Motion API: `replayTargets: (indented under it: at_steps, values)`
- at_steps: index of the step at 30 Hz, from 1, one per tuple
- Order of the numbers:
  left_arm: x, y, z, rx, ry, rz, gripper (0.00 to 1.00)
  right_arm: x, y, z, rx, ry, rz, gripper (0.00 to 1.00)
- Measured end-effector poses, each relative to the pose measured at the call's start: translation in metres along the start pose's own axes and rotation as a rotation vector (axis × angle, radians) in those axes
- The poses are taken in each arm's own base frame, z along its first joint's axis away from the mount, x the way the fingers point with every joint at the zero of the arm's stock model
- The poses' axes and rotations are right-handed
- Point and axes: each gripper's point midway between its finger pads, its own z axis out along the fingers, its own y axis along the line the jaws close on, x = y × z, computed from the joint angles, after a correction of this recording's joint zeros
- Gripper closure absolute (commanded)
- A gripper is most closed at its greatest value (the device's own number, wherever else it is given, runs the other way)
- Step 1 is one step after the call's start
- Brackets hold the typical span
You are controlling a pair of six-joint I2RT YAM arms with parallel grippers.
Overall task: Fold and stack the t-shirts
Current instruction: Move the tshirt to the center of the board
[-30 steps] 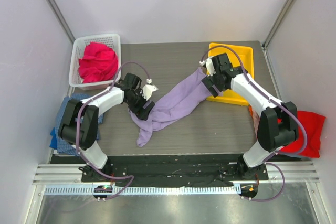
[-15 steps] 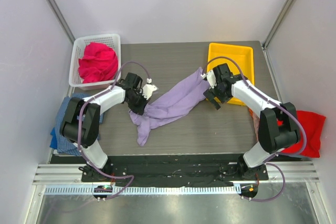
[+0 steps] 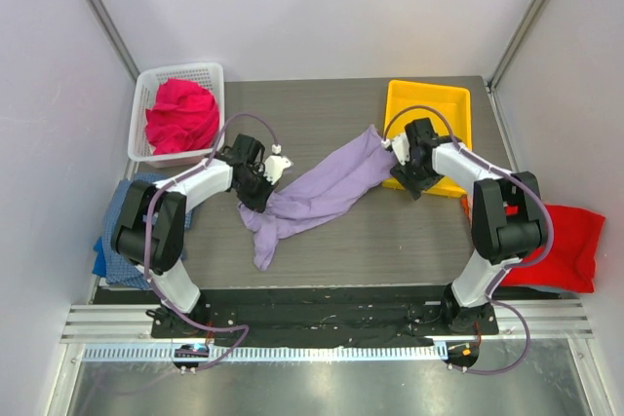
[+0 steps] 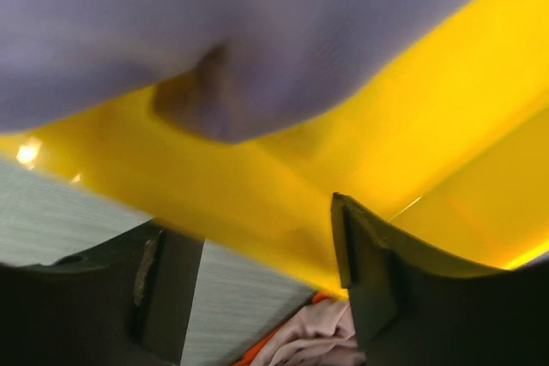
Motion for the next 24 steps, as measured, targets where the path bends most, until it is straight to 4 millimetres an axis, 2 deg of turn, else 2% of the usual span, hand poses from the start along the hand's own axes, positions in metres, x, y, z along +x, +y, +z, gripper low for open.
replayTargets:
  at_steps: [1, 2, 4, 5, 7, 24]
  values:
    - [0.0, 0.0, 0.0, -0.002, 0.001, 0.0, 1.0, 0.0, -0.003, 0.003, -0.001, 0.003, 0.0, 0.51]
    - [0.0, 0.001, 0.0, -0.005, 0.002, 0.0, 1.0, -0.001, -0.005, 0.006, -0.005, 0.003, 0.003, 0.64]
    - [0.001, 0.002, 0.0, -0.01, 0.004, 0.0, 1.0, -0.003, -0.01, 0.007, -0.004, -0.002, -0.031, 0.82]
    - [0.001, 0.002, -0.001, -0.013, 0.004, 0.0, 1.0, -0.007, -0.013, 0.007, -0.004, -0.016, -0.045, 0.99]
    - [0.0, 0.004, -0.002, -0.024, 0.004, 0.002, 1.0, -0.014, -0.019, 0.008, 0.012, -0.038, -0.051, 0.99]
    - [-0.004, 0.026, -0.029, -0.178, -0.005, 0.039, 1.0, -0.01, -0.021, 0.013, -0.156, -0.061, 0.037, 0.99]
